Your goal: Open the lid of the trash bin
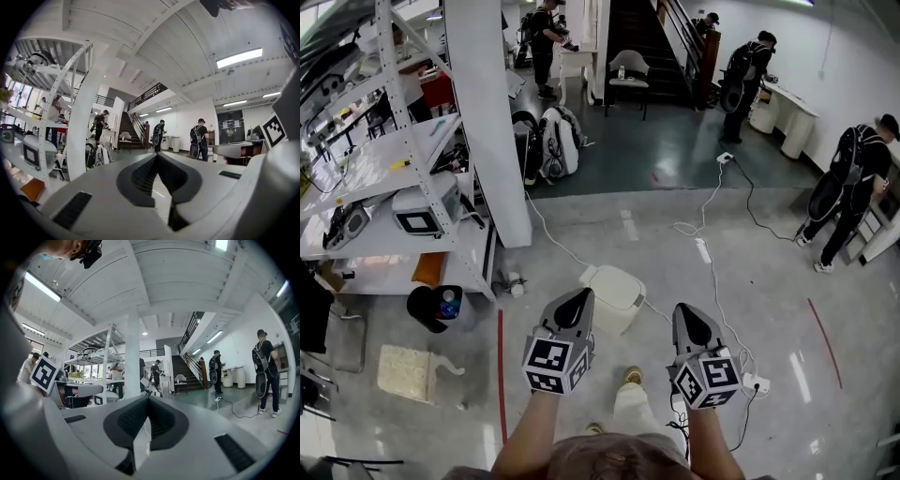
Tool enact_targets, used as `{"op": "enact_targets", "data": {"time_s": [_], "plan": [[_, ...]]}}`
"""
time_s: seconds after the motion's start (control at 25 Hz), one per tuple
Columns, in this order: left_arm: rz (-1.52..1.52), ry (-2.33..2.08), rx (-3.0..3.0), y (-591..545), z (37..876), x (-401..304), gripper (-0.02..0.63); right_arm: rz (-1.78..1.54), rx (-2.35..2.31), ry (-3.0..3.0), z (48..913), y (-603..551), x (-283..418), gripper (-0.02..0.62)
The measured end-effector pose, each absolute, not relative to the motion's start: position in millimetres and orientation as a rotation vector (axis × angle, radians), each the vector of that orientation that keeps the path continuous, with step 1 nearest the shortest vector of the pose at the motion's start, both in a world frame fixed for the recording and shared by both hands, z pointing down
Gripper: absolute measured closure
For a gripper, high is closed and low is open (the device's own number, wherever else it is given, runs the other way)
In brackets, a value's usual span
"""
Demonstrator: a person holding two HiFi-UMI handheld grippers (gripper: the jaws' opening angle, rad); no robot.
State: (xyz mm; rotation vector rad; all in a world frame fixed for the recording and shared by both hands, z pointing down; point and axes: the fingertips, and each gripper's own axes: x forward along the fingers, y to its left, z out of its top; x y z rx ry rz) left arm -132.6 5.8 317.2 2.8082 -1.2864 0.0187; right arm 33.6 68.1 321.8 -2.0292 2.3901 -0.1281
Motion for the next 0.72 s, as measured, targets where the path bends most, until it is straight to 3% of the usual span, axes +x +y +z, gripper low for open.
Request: {"op": "enact_targets", "data": {"time_s": [0.72], "plan": [[0.065,-1.256,2.800,-119,327,-69,0.594,-0.174,-2.037,2.362,329,-61,99,0.565]]}}
